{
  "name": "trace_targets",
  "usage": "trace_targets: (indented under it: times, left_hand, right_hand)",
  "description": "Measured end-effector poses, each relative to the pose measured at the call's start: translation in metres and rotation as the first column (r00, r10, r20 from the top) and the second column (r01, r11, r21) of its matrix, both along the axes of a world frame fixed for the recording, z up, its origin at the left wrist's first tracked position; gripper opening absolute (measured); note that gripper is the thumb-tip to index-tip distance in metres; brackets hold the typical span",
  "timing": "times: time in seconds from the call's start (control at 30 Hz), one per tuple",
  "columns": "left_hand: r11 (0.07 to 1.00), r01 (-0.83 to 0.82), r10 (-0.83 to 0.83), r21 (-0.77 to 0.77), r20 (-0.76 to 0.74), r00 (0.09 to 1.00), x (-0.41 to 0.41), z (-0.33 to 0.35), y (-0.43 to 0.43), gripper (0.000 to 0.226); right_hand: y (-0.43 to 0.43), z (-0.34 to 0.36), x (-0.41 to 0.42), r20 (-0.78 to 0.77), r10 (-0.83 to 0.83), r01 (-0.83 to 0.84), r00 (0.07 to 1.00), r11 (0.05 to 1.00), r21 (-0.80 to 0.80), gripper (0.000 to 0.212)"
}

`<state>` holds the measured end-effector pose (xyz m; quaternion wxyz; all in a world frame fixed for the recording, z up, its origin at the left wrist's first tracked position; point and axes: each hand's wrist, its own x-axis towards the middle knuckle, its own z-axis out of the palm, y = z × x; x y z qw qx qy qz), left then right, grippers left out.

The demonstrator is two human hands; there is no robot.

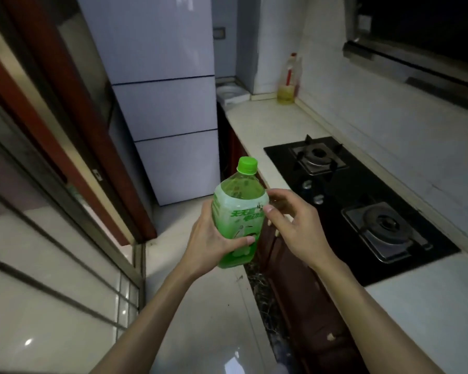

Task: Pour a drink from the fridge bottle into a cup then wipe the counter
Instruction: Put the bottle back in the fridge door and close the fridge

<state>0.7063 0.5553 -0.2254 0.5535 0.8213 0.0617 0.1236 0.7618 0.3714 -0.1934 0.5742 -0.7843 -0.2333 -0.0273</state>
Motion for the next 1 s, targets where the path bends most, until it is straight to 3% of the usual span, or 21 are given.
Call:
trace_targets:
  times: [0.6,0.77,1.0]
  left_hand:
    - [0.916,-0.395,0.401,0.070,-0.109,0.910,0.108,0.011,0.072,0.099]
    - [0.888,-0.456,0.460,0.062,-0.105,0.881,0.126,0.014,0.102,0.093]
    - [0.877,-0.479,0.478,0.025,-0.138,0.868,0.146,0.009,0.173,0.097]
  right_hand:
    - [0.108,-0.008,0.181,0.040,0.337,-0.339,0.941,0.938,0.071,0.020]
    - [0.149,-0.009,0.207,0.044,0.395,-0.397,0.918,0.911,0.115,0.019]
    - [0.229,-0.013,0.237,0.074,0.458,-0.462,0.886,0.885,0.052,0.020]
